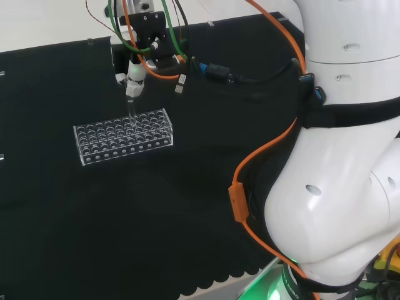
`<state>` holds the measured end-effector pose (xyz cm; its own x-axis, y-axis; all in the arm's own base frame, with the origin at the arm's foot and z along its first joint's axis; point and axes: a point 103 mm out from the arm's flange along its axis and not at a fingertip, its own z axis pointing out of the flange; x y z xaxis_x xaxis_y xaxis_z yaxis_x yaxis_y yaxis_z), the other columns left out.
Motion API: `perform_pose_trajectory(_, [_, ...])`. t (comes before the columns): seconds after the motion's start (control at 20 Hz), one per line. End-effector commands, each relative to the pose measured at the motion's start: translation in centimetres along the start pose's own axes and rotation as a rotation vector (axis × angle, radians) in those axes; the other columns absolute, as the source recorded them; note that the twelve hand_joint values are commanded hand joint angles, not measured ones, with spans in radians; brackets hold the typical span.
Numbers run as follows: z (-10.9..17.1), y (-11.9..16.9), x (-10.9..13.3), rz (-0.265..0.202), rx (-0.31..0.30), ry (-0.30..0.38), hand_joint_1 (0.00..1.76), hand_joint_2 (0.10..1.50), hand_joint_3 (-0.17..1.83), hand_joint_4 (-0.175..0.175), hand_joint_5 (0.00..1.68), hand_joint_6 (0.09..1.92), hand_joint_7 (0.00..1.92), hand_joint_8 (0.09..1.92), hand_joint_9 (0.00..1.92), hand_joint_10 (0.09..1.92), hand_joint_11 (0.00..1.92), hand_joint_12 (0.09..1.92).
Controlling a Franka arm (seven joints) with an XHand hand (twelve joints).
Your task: Put the test tube back in the rack.
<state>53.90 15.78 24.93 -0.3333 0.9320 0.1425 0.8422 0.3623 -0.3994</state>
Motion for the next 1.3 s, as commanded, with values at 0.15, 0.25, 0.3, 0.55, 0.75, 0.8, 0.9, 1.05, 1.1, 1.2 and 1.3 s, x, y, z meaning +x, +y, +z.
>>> perform_pose_trajectory(0.15, [-0.10, 0.26, -0.37, -0.002, -0.011, -0.013, 1.43, 0.66, 0.58, -0.175, 1.29, 0.57, 1.42, 0.66, 1.30, 0.36, 0.62, 1.29])
perform_pose_trajectory(0.25, [-0.26, 0.06, -0.51, 0.001, -0.018, -0.015, 1.43, 0.66, 0.58, -0.175, 1.29, 0.57, 1.42, 0.66, 1.30, 0.36, 0.62, 1.29])
perform_pose_trajectory(0.3, [-0.31, -0.06, -0.55, 0.002, -0.021, -0.017, 1.43, 0.66, 0.58, -0.175, 1.29, 0.57, 1.42, 0.66, 1.30, 0.36, 0.62, 1.29])
perform_pose_trajectory(0.55, [-0.30, -0.46, -0.66, 0.005, -0.022, -0.020, 1.43, 0.66, 0.58, -0.175, 1.29, 0.57, 1.42, 0.66, 1.30, 0.36, 0.62, 1.29])
perform_pose_trajectory(0.75, [-0.19, -0.50, -0.70, 0.003, -0.021, -0.017, 1.43, 0.66, 0.58, -0.175, 1.29, 0.57, 1.42, 0.66, 1.30, 0.36, 0.62, 1.29])
perform_pose_trajectory(0.8, [-0.08, -0.47, -0.68, 0.003, -0.019, -0.017, 1.43, 0.66, 0.58, -0.175, 1.29, 0.57, 1.42, 0.66, 1.30, 0.36, 0.62, 1.29])
perform_pose_trajectory(0.9, [0.12, -0.36, -0.57, 0.001, -0.015, -0.018, 1.43, 0.66, 0.58, -0.175, 1.29, 0.57, 1.42, 0.66, 1.30, 0.36, 0.62, 1.29])
perform_pose_trajectory(1.05, [0.30, -0.23, -0.46, -0.003, -0.011, -0.016, 1.43, 0.66, 0.58, -0.175, 1.29, 0.57, 1.42, 0.66, 1.30, 0.36, 0.62, 1.29])
perform_pose_trajectory(1.1, [0.33, -0.21, -0.44, -0.004, -0.011, -0.016, 1.43, 0.66, 0.58, -0.175, 1.29, 0.57, 1.42, 0.66, 1.30, 0.36, 0.62, 1.29])
perform_pose_trajectory(1.2, [0.46, -0.07, -0.34, -0.005, -0.006, -0.017, 1.43, 0.66, 0.58, -0.175, 1.29, 0.57, 1.42, 0.66, 1.30, 0.36, 0.62, 1.29])
perform_pose_trajectory(1.3, [0.61, 0.10, -0.22, -0.008, -0.004, -0.016, 1.43, 0.66, 0.59, -0.175, 1.29, 0.57, 1.42, 0.66, 1.30, 0.36, 0.62, 1.29])
